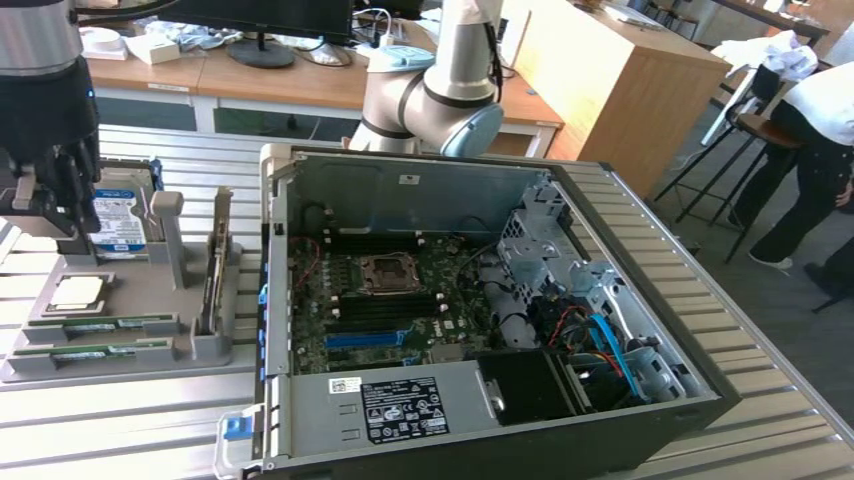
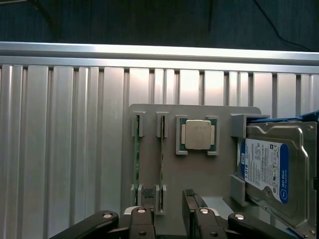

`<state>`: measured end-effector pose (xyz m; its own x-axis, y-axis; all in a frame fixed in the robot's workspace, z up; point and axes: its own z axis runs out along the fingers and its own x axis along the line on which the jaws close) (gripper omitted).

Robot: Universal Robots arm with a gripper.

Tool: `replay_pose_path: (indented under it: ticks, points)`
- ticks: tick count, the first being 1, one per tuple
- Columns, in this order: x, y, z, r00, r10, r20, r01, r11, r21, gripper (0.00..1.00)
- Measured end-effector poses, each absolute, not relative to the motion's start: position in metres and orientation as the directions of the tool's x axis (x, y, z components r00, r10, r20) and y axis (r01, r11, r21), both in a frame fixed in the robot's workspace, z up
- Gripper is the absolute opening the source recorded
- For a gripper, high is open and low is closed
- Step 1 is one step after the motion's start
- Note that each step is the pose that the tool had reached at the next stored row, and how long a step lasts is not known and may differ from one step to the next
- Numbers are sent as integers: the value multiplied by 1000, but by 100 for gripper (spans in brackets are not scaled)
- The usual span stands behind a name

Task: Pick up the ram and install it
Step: 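Pick up the ram and move it above insertion slot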

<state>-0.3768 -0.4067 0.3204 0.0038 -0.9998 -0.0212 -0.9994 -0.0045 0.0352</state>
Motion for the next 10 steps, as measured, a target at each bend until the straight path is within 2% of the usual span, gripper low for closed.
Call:
replay_pose_path:
  ticks: [10]
  points:
    - [-377,-407,306,4,-1000,-21,-999,-5,35,36]
